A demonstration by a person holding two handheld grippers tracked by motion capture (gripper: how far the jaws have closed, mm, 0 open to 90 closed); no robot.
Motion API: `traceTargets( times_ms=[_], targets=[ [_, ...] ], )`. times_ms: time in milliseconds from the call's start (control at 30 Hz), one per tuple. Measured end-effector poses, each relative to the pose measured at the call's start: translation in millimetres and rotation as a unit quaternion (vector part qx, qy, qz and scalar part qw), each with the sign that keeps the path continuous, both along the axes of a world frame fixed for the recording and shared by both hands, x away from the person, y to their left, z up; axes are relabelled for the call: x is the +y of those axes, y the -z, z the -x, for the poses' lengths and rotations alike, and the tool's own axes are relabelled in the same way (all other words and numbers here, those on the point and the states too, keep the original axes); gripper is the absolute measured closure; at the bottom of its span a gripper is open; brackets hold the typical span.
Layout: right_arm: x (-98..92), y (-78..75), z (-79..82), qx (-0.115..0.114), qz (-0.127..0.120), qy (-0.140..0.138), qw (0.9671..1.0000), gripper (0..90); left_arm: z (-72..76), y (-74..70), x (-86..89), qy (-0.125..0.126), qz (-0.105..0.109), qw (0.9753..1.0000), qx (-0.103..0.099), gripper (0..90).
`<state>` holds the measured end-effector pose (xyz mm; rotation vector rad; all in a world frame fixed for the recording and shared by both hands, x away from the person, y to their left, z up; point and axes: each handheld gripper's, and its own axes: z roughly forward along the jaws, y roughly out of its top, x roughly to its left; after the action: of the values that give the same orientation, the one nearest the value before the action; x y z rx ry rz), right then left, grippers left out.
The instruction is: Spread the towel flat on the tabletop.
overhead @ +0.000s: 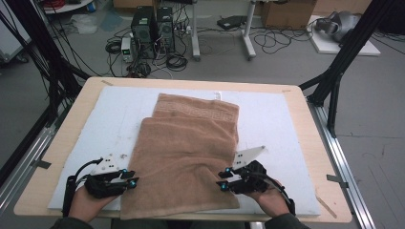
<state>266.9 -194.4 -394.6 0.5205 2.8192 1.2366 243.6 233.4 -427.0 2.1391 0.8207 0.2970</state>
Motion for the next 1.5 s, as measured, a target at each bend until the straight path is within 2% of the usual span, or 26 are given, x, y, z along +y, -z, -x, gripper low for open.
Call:
traceTargets(
  times_ms=[33, 100, 200, 267, 300, 367, 433, 467, 567, 600, 667, 733, 767, 833, 933, 1000, 1033, 1067, 1133, 1167, 1200, 1233, 1267, 1367, 1467, 1500],
  targets=[
    [-0.1, 2.1, -4.4, 0.001, 0.006, 0.005, 1.0000, 65.8, -3.4, 0.6, -3.4, -0.001, -0.001, 1.0000, -0.001, 63.7],
    [1.8, 12.9, -17.0, -0.004, 0.027, 0.023, 0.9994, 66.0, -11.9, 4.1, -9.4, -0.003, -0.013, 0.9999, 0.000, 54.5],
    [3.4, 20.6, -23.0, 0.003, 0.034, 0.034, 0.9988, 66.0, -22.4, 10.9, -15.1, 0.001, -0.018, 0.9997, 0.015, 52.6],
    [6.3, 27.5, -27.1, 0.000, 0.043, 0.046, 0.9980, 65.9, -24.2, 13.8, -16.7, 0.002, -0.016, 0.9998, 0.016, 55.0],
    [10.2, 34.4, -29.9, 0.007, 0.046, 0.045, 0.9979, 68.3, -24.5, 13.5, -16.4, -0.001, -0.014, 0.9997, 0.019, 61.6],
    [13.9, 40.5, -29.9, -0.002, 0.055, 0.042, 0.9976, 75.5, -24.5, 13.2, -15.6, 0.006, -0.007, 0.9996, 0.028, 73.0],
    [13.5, 41.3, -29.8, -0.008, 0.051, 0.042, 0.9978, 77.6, -22.3, 13.1, -16.8, 0.010, -0.012, 0.9996, 0.022, 75.6],
    [12.1, 41.1, -30.2, 0.009, 0.046, 0.040, 0.9981, 85.1, -21.0, 12.9, -17.4, 0.011, -0.014, 0.9997, 0.019, 79.9],
    [11.5, 40.1, -29.1, 0.009, 0.049, 0.032, 0.9982, 86.2, -15.6, 11.2, -16.3, 0.015, -0.009, 0.9997, 0.018, 81.2],
    [10.8, 37.5, -25.0, 0.004, 0.059, 0.024, 0.9980, 86.4, -11.9, 10.2, -16.0, 0.016, -0.007, 0.9997, 0.016, 81.3],
    [7.3, 33.7, -17.8, 0.003, 0.052, 0.022, 0.9984, 86.5, 0.6, 6.4, -14.1, 0.020, -0.008, 0.9998, 0.002, 81.1],
    [5.7, 32.3, -14.3, -0.002, 0.048, 0.024, 0.9986, 86.5, 6.0, 4.6, -12.4, 0.024, -0.007, 0.9997, 0.000, 81.1],
    [2.1, 29.6, -1.5, -0.002, 0.044, 0.023, 0.9988, 86.5, 10.8, 3.5, -11.8, 0.024, -0.005, 0.9997, -0.002, 81.1],
    [1.0, 28.7, 4.7, -0.003, 0.043, 0.020, 0.9989, 86.5, 19.2, 1.0, -9.8, 0.028, -0.004, 0.9996, -0.005, 81.1],
    [-5.1, 20.5, 26.9, 0.001, 0.024, 0.002, 0.9997, 86.5, 31.3, -4.8, -7.5, 0.040, 0.002, 0.9992, -0.007, 80.4],
    [-6.9, 16.3, 30.3, 0.000, 0.011, -0.009, 0.9999, 86.4, 35.6, -8.6, -5.6, 0.045, 0.006, 0.9989, -0.008, 78.9],
    [-8.3, 11.5, 33.5, -0.009, 0.007, -0.008, 0.9999, 85.7, 35.8, -9.9, -4.4, 0.045, 0.008, 0.9989, -0.008, 73.5],
    [-10.6, 4.1, 32.7, -0.026, 0.010, 0.001, 0.9996, 82.6, 34.4, -10.5, -3.4, 0.038, 0.008, 0.9992, -0.010, 56.5],
    [-11.2, 1.8, 30.1, -0.031, 0.014, 0.013, 0.9994, 78.9, 28.1, -10.1, -1.2, 0.027, 0.016, 0.9995, -0.008, 51.1],
    [-12.5, 1.1, 19.7, -0.031, 0.011, 0.031, 0.9990, 73.9, 23.8, -9.6, -0.7, 0.020, 0.022, 0.9995, -0.006, 48.6],
    [-12.5, 1.1, 19.7, -0.031, 0.011, 0.031, 0.9990, 73.9, 19.1, -9.1, -0.4, 0.017, 0.024, 0.9996, -0.005, 48.6],
    [-12.4, 4.5, 6.9, -0.029, 0.009, 0.050, 0.9983, 72.2, 13.9, -8.3, -0.9, 0.015, 0.027, 0.9995, -0.005, 47.5],
    [-12.4, 4.5, 6.9, -0.029, 0.009, 0.050, 0.9983, 72.2, 8.4, -7.6, -2.2, 0.012, 0.028, 0.9995, -0.004, 47.5],
    [-7.9, 15.5, -17.0, -0.010, -0.004, 0.074, 0.9972, 67.5, -10.4, -4.0, -8.4, 0.006, 0.029, 0.9996, 0.000, 45.4],
    [-1.7, 22.9, -25.5, -0.006, 0.005, 0.075, 0.9972, 63.7, -27.2, 3.7, -15.9, -0.003, 0.022, 0.9997, 0.013, 45.4],
    [4.6, 30.1, -31.7, -0.004, 0.024, 0.075, 0.9969, 58.5, -31.6, 7.1, -17.6, -0.003, 0.022, 0.9994, 0.025, 47.6]
  ],
)
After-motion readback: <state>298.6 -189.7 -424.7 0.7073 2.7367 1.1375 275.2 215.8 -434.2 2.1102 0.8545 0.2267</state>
